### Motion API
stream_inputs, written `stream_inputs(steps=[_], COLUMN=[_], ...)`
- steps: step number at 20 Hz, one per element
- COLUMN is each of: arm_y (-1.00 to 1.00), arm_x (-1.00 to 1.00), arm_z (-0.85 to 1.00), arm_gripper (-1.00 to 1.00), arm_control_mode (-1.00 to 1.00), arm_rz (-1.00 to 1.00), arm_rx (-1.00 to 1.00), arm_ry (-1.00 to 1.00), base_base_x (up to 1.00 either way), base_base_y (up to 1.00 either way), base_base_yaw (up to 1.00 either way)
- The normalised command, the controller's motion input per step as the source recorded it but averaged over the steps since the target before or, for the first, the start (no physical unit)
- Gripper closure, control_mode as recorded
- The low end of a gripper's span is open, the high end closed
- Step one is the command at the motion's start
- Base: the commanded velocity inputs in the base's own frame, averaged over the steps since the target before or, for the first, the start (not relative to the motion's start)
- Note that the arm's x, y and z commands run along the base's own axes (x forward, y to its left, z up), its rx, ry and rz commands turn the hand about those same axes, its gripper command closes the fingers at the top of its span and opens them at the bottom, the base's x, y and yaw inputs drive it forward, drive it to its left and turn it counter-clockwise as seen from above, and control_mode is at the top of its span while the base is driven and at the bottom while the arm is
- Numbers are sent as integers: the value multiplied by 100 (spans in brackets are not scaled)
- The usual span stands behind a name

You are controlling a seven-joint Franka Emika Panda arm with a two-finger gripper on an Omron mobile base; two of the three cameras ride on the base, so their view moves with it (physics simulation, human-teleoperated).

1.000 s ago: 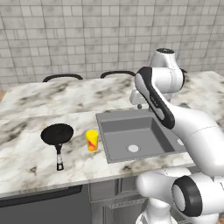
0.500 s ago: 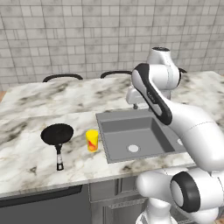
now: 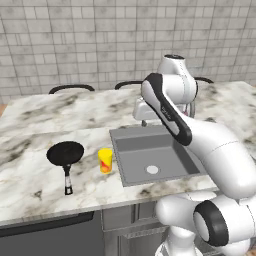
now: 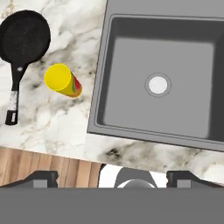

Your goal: Place the pan in the left basin and the cup in the right basin of the sink.

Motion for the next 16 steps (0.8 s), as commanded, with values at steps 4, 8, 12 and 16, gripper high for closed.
stream_inputs(steps=[4,8,12,16], arm_y=[48,51,43,48], arm_x=[-14,-11,-1,0], arm_z=[0,0,-6,-12], arm_gripper=[-100,-100,-100,-100], arm_control_mode=[-100,-100,-100,-100], arm_rz=[0,0,0,0], arm_rx=[1,0,0,0], arm_ry=[0,0,1,3], base_base_x=[0,0,0,0], base_base_y=[0,0,0,0], base_base_yaw=[0,0,0,0])
